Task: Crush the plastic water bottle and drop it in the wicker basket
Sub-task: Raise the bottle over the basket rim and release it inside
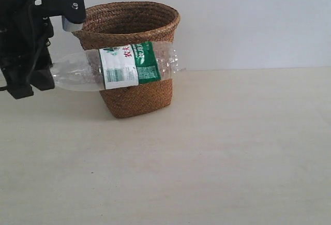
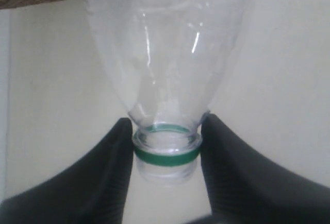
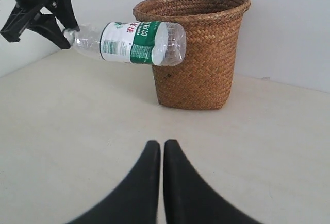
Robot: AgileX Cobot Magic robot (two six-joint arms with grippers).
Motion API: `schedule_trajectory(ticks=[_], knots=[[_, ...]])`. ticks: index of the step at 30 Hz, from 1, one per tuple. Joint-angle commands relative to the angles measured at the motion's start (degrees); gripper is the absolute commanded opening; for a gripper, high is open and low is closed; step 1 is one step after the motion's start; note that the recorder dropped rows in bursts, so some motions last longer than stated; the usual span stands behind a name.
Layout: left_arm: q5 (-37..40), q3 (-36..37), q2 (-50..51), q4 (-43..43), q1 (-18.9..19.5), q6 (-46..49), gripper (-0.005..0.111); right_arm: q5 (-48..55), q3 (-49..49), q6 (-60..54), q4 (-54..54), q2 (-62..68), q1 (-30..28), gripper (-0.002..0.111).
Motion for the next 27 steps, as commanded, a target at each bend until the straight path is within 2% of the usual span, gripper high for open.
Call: schedule_trajectory(ticks=[1,4,5,7,8,9,10,11,12,14,16,18,21,27], knots=[[0.3,0.4,-0.6,-10.6,0.1,-0.3,0.004,-0.5,0.1,-0.2,0.1,-0.1,0.1,0.000],[0.3,0.5,-0.6,-9.1,0.1,-3.4,0.004,-0.5,0.1,-0.2,0.1,-0.1,0.1,0.000],[-2.4,0.5,-0.6,-6.6,0.1,-6.5,0.004,-0.5,0.1,-0.2,0.1,-0.1,0.1,0.000],[-15.3,-0.9,-0.6,2.6,0.1,-13.2,0.004,-0.5,0.1,-0.2,0.1,-0.1,0.1,0.000],[-19.1,-2.2,-0.6,6.3,0.1,-14.0,0.006,-0.5,0.1,-0.2,0.1,-0.1,0.1,0.000],[-24.7,-4.1,-0.6,10.6,0.1,-16.1,0.012,-0.5,0.1,-0.2,0.1,-0.1,0.1,0.000],[-30.7,-7.5,-0.1,16.4,0.5,-19.7,0.024,-0.5,0.1,-0.2,0.1,-0.1,0.1,0.000],[-31.8,-9.6,0.6,19.2,0.9,-22.5,0.031,-0.5,0.1,-0.2,0.1,-0.1,0.1,0.000],[-31.7,-12.4,1.7,21.4,1.4,-24.8,0.042,-0.5,0.1,-0.2,0.1,-0.1,0.1,0.000],[-28.0,-19.1,5.8,26.0,2.9,-33.3,0.079,-0.3,0.1,-0.2,0.1,-0.1,0.1,0.000],[-25.4,-21.3,8.0,28.7,2.9,-35.2,0.090,0.2,0.1,-0.2,0.1,-0.1,0.1,0.000],[-24.1,-21.6,9.5,30.9,2.9,-35.0,0.089,0.2,0.1,-0.2,0.1,-0.1,0.1,0.000],[-24.1,-21.6,10.4,29.7,2.8,-34.9,0.085,0.2,0.1,-0.2,0.1,-0.1,0.1,0.000],[-21.3,-21.6,10.6,29.7,2.8,-32.7,0.084,0.1,0.1,-0.2,0.1,-0.1,0.1,0.000]])
